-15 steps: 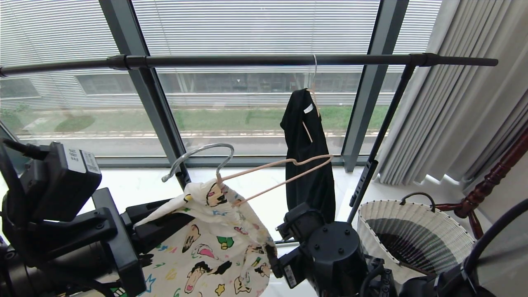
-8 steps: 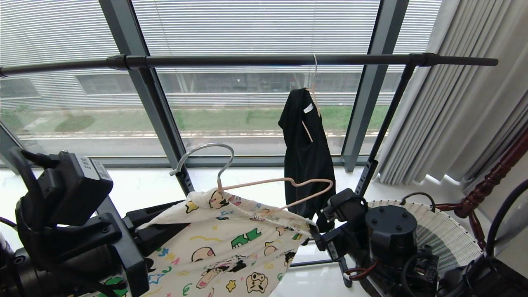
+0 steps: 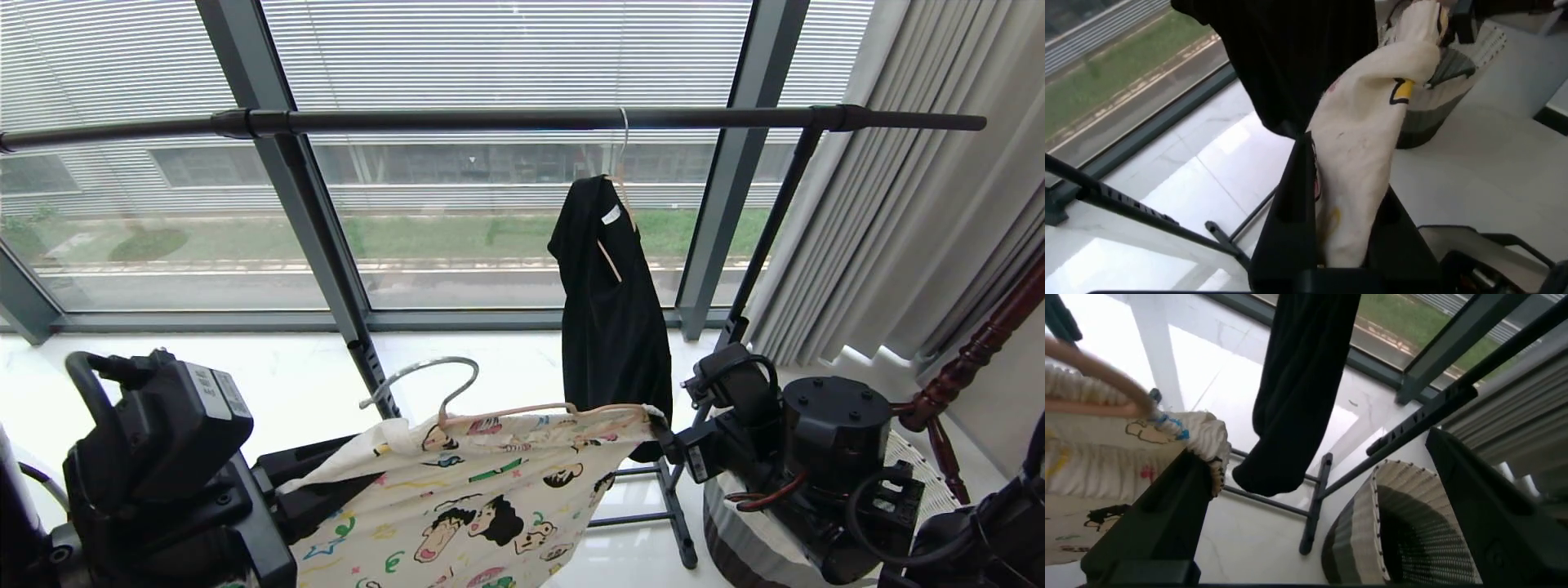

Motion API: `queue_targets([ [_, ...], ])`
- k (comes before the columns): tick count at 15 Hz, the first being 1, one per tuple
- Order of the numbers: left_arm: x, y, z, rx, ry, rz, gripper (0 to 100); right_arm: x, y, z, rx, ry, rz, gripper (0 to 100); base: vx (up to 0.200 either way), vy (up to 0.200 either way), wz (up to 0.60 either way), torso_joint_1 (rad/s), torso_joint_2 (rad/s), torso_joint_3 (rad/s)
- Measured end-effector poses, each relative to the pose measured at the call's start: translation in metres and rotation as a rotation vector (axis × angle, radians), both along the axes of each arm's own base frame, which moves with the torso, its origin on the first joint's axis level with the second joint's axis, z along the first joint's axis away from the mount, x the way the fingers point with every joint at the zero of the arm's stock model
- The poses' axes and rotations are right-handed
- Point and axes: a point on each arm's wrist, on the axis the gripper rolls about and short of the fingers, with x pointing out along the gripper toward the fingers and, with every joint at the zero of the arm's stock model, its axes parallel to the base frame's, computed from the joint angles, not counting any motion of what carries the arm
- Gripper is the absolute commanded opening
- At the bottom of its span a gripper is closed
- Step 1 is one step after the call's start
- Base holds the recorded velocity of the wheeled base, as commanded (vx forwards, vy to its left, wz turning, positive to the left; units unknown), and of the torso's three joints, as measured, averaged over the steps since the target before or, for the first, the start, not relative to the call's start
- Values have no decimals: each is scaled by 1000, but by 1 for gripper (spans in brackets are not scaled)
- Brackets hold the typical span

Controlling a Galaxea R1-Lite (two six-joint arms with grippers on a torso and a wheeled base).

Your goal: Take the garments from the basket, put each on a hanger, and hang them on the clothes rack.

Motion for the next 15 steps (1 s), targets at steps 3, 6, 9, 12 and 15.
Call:
queue_targets([
  [3, 3, -1, -12, 81, 5, -5, 0, -1, -3, 8, 17, -19, -2, 100, 0, 0, 0, 0, 0, 0],
  [6, 12, -5, -21, 138, 34, 53, 0, -3, -5, 15, 15, -42, 1, 100, 0, 0, 0, 0, 0, 0],
  [9, 25, -10, -28, 166, 76, 177, 0, -9, -5, 24, 10, -59, 29, 100, 0, 0, 0, 0, 0, 0],
  [12, 43, -19, -27, 80, 60, 301, 0, -29, 1, 35, 4, -52, 121, 100, 0, 0, 0, 0, 0, 0],
  [15, 55, -29, -29, 29, 32, 346, 0, -53, 9, 45, 8, -60, 219, 100, 0, 0, 0, 0, 0, 0],
])
